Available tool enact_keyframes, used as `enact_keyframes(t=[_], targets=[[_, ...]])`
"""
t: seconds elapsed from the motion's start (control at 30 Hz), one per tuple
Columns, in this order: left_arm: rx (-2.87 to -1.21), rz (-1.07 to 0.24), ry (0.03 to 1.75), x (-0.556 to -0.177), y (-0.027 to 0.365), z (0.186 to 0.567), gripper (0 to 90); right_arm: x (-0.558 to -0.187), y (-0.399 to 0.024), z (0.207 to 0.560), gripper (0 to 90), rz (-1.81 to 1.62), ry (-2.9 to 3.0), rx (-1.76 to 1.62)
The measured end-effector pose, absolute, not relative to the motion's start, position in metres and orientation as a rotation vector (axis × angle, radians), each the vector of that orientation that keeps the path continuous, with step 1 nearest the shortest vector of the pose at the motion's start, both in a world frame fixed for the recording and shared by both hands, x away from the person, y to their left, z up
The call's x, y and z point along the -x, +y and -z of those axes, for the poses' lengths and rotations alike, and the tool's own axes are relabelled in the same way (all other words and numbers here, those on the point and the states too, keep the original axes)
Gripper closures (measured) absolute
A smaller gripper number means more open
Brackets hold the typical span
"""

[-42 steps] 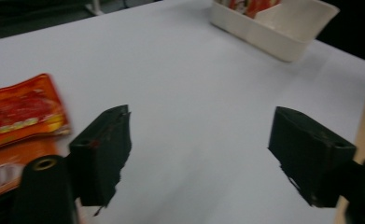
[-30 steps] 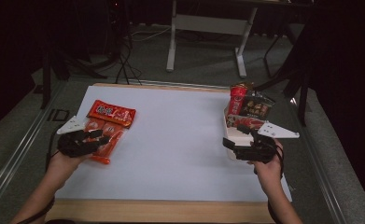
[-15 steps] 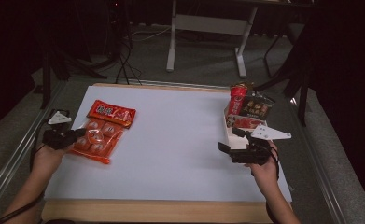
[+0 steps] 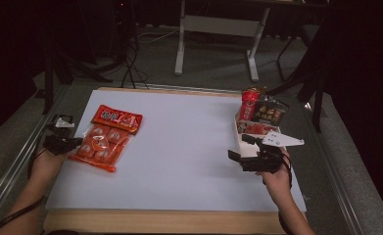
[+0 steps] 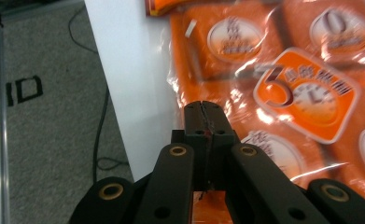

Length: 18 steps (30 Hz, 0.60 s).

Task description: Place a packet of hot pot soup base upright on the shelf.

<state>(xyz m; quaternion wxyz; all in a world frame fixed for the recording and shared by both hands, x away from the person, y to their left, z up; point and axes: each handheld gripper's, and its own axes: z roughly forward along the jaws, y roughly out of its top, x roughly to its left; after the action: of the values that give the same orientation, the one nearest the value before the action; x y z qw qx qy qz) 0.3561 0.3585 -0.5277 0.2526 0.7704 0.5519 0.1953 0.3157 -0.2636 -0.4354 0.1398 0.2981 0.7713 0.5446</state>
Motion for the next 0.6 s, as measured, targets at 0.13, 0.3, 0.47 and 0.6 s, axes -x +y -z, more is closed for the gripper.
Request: enact_keyframes(t=[0.13,0.3,0.47,0.6], targets=[[-2.108,-0.512,1.496,-0.358,0.359,0.533,89.9,-0.316,-0.264,0.436,14.1,-1.571,2.229,-0.860],[-2.121,-0.522,1.499,-0.357,0.355,0.534,90.0,-0.316,-0.264,0.437,14.1,-1.571,2.234,-0.864],[-2.156,-0.490,1.446,-0.354,0.342,0.533,90.0,-0.317,-0.263,0.437,14.1,-1.573,2.236,-0.866],[-2.170,-0.463,1.419,-0.351,0.332,0.533,90.0,-0.317,-0.263,0.437,14.1,-1.577,2.237,-0.867]])
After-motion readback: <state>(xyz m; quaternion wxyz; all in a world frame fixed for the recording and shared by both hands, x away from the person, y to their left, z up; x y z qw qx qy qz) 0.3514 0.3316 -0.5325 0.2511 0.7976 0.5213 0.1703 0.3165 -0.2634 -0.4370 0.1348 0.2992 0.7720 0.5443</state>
